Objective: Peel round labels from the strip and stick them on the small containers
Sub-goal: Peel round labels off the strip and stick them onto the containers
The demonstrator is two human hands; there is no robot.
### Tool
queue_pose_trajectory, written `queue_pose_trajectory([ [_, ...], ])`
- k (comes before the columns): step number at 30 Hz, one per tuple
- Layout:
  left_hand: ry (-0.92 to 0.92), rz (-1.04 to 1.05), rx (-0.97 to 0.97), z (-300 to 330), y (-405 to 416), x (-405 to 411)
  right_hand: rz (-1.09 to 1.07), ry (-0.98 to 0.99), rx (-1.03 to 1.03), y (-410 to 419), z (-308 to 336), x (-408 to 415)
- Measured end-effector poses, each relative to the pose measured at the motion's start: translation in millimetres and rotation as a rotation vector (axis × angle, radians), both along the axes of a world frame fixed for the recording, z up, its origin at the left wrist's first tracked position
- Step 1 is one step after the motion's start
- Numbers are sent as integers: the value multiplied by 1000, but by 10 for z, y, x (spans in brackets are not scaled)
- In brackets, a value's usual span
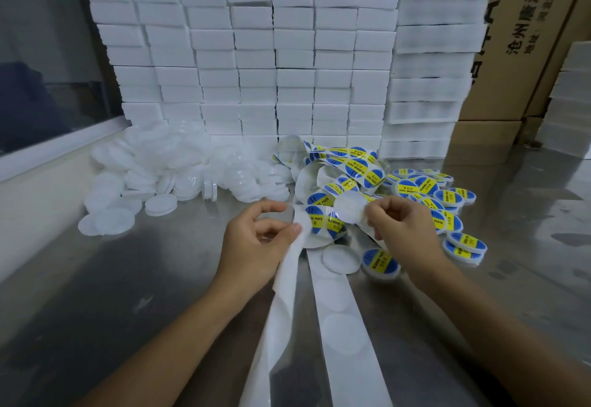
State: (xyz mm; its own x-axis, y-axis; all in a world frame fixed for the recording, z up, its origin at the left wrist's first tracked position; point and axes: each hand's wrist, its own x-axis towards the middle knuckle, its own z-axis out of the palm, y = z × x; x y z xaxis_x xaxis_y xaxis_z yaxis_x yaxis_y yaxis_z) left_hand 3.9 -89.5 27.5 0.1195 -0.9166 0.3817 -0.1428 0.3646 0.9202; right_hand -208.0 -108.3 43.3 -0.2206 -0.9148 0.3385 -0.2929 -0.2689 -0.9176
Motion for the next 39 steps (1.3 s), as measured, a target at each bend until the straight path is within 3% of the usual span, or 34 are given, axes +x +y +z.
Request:
queue_pose_trajectory([
  [3,-35,92,-21,1,-67,155,4,-137,-12,7,28,-12],
  [7,-306,464,-57,60,-271,640,43,-198,-80,42,56,5],
  [11,-701,825,197,14,-402,1336,49,-203,-138,60,77,20],
  [16,-813,788,582,-165,-414,1711,18,-133,-178,50,88,16],
  [19,-896,785,670,-189,-448,1739,27,-132,-177,43,70,1],
  [29,-798,921,428,-158,-433,1671,13,-127,-226,29,63,1],
  [34,-750,875,381,-136,-432,1605,-21,-67,-244,0,29,0],
  [39,-530,759,367,-92,-417,1390,-51,-39,-258,-23,9,6],
])
